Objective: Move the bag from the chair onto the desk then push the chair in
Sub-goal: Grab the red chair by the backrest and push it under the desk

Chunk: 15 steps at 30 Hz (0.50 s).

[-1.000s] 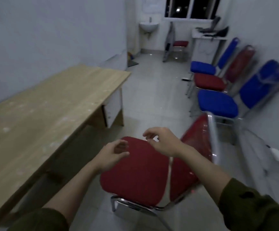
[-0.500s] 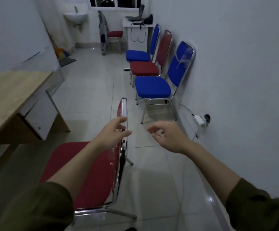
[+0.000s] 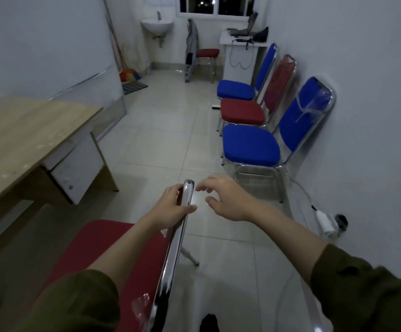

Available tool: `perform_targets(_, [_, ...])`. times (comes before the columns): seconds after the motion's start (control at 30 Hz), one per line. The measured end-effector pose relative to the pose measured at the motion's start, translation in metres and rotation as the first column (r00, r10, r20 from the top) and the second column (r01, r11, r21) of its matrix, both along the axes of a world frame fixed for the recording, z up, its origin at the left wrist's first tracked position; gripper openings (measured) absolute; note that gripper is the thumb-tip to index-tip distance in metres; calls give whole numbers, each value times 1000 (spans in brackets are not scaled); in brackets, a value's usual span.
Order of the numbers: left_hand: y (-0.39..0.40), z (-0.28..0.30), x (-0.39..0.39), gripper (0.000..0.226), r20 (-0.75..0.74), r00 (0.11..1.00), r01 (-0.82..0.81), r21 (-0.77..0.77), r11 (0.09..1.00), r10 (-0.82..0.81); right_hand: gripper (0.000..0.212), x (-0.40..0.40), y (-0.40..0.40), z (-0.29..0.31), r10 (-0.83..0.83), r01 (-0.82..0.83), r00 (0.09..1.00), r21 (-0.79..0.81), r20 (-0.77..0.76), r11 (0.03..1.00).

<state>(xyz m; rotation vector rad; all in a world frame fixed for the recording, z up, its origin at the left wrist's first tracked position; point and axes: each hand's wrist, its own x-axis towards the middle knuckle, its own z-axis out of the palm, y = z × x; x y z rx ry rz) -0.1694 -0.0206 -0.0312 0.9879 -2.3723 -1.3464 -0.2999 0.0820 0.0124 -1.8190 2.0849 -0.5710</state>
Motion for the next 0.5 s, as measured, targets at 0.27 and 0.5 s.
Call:
perform_targets(0.27, [3, -18, -12, 63, -36, 990, -134, 73, 988, 136, 35, -42, -71, -9, 322, -320, 947, 69, -14, 945])
perform_targets(0.5, [12, -17, -9, 68, 69, 926, -377, 195, 905, 371, 27, -53, -108, -35, 591, -588, 807, 132, 16, 798])
